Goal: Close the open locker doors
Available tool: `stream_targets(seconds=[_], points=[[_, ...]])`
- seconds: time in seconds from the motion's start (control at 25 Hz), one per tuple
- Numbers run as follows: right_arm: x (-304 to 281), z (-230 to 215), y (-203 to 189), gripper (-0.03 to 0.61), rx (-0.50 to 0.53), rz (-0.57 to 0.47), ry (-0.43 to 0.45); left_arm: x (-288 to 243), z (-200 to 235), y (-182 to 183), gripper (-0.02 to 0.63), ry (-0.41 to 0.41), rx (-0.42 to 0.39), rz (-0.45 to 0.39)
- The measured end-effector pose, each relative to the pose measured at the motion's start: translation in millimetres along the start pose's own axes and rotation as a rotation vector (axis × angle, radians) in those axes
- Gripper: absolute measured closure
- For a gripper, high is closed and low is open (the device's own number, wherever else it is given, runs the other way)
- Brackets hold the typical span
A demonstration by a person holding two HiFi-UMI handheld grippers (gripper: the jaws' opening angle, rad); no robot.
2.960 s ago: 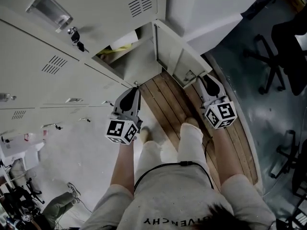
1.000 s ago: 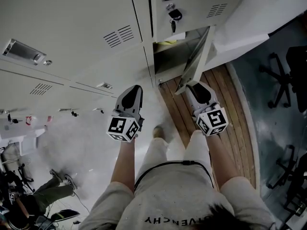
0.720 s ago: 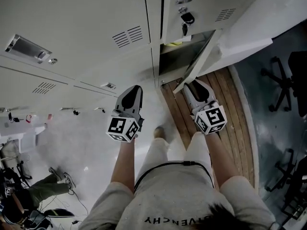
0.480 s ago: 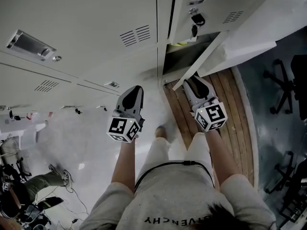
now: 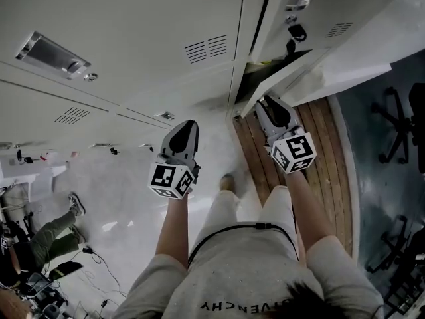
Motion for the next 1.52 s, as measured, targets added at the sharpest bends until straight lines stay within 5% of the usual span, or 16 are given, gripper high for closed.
stream_targets(seconds=[1.52], points=[[-69, -11, -6, 0.541, -0.031, -0.015, -0.038, 24, 45, -2, 0.595, 0.08, 0.008, 0.008]])
Point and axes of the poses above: the fingertips, and each gripper's own axes: x backward along the fingers, z to its left, y out of its top, the point moved 2 cm from there along x, backward along the fingers, and after that the axes turned 9 degrees about -z, right-handed, at the moved point
